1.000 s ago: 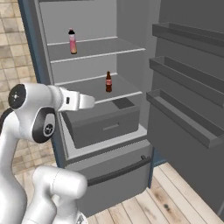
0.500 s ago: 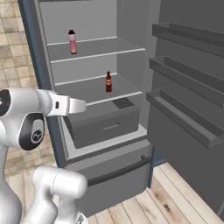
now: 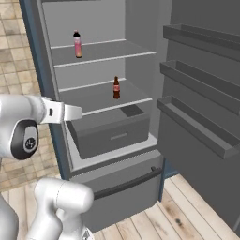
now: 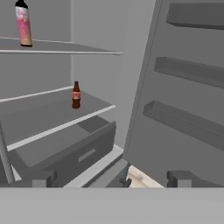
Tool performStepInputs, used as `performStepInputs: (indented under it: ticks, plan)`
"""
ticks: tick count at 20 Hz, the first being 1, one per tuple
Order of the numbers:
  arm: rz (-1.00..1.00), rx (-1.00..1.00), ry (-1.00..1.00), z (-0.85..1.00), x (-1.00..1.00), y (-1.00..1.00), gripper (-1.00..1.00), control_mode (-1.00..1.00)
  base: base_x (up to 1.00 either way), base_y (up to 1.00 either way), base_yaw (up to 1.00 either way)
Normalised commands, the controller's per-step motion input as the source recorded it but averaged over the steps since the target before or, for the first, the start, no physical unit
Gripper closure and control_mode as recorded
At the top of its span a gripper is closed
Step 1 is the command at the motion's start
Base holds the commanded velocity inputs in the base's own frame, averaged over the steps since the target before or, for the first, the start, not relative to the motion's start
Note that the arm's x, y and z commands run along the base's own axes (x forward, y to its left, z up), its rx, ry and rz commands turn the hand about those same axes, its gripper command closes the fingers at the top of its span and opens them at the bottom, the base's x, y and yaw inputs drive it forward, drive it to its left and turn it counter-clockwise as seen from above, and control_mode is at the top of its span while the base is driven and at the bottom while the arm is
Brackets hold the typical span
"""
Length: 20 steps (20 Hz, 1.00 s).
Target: Open the fridge, grab two sodas, and place both sodas inside the bowl with ice on the dining counter.
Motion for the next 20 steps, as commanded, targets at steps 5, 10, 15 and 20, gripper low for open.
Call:
performStepInputs:
  ticks: [5,10,15,20]
  plan:
    - [0.00,0.00,0.00,-0.01,0.01,0.25,-1.00,-1.00,0.00,0.00,0.00]
    - [0.00,0.00,0.00,0.00,0.00,0.15,-1.00,-1.00,0.00,0.00,0.00]
    - [0.00,0.00,0.00,-0.09,0.00,0.09,-1.00,-1.00,0.00,0.00,0.00]
    - [0.04,0.00,0.00,-0.14,0.00,0.00,-1.00,-1.00,0.00,0.00,0.00]
